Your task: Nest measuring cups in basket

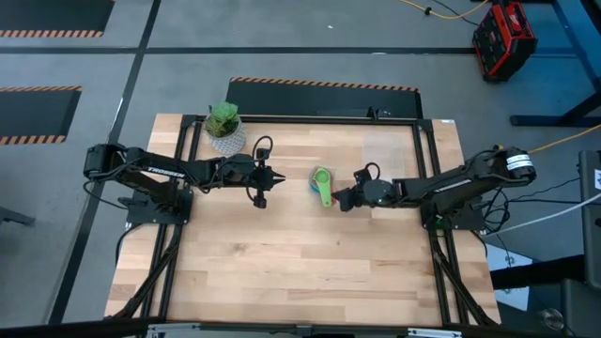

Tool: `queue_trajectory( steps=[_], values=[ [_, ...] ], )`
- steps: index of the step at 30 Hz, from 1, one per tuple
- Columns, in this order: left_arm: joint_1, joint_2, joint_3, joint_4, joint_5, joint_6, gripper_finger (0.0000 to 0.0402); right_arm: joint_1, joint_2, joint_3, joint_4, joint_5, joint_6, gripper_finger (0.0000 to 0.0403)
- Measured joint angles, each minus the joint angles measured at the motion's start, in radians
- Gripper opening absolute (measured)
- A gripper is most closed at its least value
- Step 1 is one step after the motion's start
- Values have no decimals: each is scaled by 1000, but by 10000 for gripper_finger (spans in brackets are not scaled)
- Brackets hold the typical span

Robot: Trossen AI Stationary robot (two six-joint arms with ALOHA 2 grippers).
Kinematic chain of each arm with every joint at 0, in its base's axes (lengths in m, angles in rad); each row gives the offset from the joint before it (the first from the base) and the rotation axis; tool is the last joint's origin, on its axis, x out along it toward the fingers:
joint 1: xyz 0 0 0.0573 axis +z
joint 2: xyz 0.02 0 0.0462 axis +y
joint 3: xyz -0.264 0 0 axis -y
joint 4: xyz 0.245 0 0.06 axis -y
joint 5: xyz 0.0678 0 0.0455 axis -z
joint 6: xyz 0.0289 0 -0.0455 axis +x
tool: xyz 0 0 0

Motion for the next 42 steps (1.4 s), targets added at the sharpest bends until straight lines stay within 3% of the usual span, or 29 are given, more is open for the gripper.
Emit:
queue_trajectory(
  steps=[5, 15, 18, 27, 37, 42],
  values=[
    [0, 0, 0, 0, 0, 0, 27, 0, -65, 0, -20, -52, -106, 125],
    [0, 0, 0, 0, 0, 0, 27, 0, -156, 0, -72, -51, -195, 130],
    [0, 0, 0, 0, 0, 0, 27, 0, -163, 0, -117, -51, -194, 159],
    [0, 0, 0, 0, 0, 0, 27, 0, -163, 0, -142, -56, -198, 301],
    [0, 0, 0, 0, 0, 0, 27, 0, -169, 0, -170, -86, -173, 307],
    [0, 0, 0, 0, 0, 0, 27, -14, -247, 0, -236, -115, -188, 307]
  ],
)
